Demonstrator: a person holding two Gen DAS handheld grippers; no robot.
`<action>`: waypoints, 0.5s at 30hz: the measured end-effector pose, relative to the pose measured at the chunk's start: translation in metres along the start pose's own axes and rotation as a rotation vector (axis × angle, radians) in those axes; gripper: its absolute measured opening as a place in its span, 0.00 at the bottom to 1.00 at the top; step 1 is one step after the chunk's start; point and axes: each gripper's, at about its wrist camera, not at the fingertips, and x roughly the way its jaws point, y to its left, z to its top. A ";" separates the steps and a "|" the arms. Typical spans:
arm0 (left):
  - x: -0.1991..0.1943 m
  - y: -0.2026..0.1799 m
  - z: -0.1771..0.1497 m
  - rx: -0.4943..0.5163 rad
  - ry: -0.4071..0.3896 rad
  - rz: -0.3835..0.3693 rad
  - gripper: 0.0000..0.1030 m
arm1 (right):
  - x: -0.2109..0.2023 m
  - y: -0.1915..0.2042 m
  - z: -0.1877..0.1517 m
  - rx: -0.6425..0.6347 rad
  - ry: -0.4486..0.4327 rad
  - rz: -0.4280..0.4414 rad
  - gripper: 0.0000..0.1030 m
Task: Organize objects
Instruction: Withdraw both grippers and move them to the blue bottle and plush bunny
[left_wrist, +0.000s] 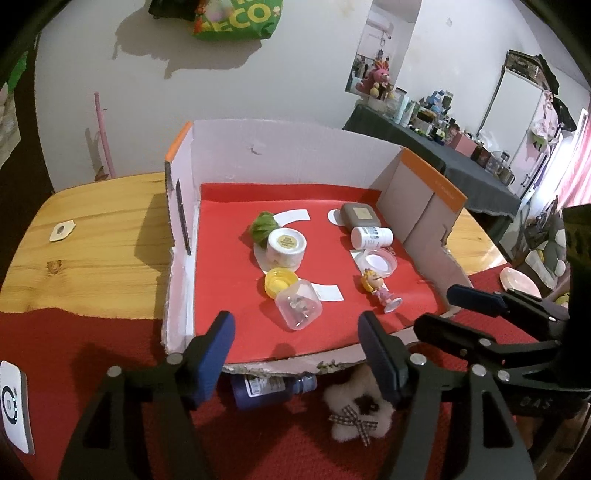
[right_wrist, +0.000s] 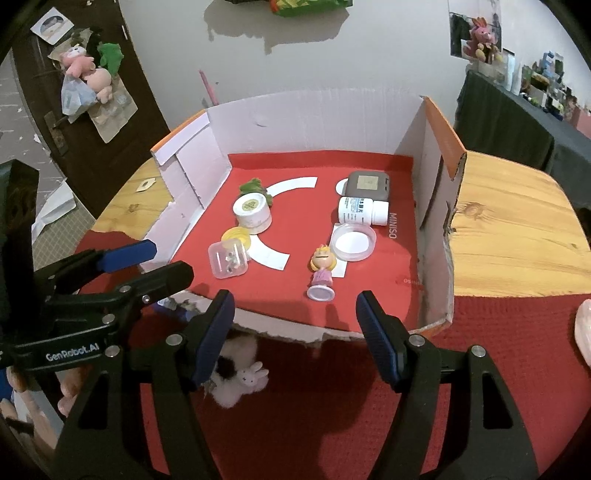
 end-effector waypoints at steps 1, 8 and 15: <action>-0.001 0.000 0.000 0.000 -0.001 -0.001 0.69 | -0.001 0.000 0.000 -0.001 -0.003 0.000 0.68; -0.008 -0.005 -0.003 0.012 -0.022 0.019 0.76 | -0.014 0.005 -0.004 -0.013 -0.031 -0.002 0.73; -0.018 -0.006 -0.006 0.020 -0.045 0.042 0.85 | -0.022 0.007 -0.010 -0.017 -0.041 -0.001 0.74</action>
